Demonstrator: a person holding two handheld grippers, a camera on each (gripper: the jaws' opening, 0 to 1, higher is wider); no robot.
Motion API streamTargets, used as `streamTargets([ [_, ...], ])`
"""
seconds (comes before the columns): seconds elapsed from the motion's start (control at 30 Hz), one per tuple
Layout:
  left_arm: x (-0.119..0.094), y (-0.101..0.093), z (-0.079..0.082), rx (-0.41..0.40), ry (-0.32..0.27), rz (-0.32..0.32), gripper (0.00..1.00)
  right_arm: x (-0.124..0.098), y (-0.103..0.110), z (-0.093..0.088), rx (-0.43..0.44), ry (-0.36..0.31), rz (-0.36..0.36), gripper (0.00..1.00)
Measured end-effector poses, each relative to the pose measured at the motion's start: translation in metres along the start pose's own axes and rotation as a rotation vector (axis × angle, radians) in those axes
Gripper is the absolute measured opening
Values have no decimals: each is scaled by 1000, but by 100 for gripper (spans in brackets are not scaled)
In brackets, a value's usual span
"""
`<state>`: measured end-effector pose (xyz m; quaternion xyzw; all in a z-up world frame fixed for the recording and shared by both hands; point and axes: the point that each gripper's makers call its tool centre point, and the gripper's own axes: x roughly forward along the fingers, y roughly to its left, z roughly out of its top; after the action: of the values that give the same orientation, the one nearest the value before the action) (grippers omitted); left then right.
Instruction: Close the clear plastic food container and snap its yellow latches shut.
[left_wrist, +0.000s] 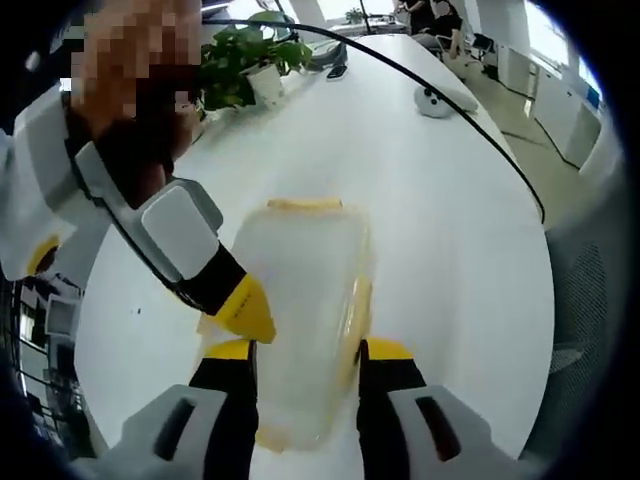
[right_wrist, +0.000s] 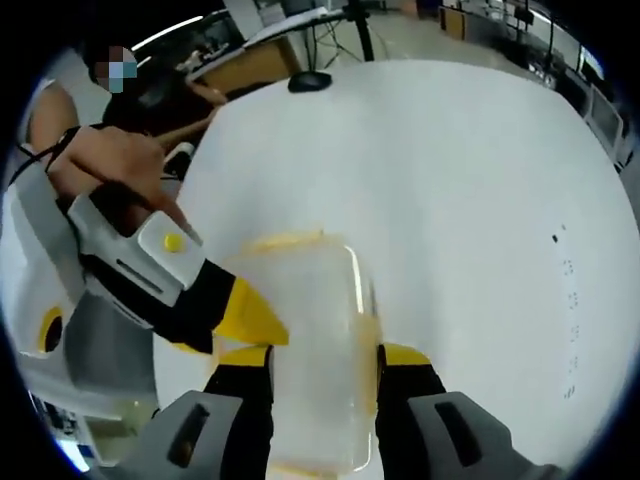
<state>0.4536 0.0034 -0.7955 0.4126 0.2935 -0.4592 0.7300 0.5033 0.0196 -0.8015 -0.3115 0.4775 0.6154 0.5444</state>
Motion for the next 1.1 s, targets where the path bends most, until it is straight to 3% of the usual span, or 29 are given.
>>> streamTargets([
  [0.87,2,2,5,32,4,-28,41,-6,2,0,19,-65,-46,42],
  [1.03,-1,2,7,-1,-19,-60,42,-8,1,-1,60,-89,-70,43],
  [1.1,-3,2,6,-22,-17,-68,43,-8,4,-2,34,-92,-78,43],
])
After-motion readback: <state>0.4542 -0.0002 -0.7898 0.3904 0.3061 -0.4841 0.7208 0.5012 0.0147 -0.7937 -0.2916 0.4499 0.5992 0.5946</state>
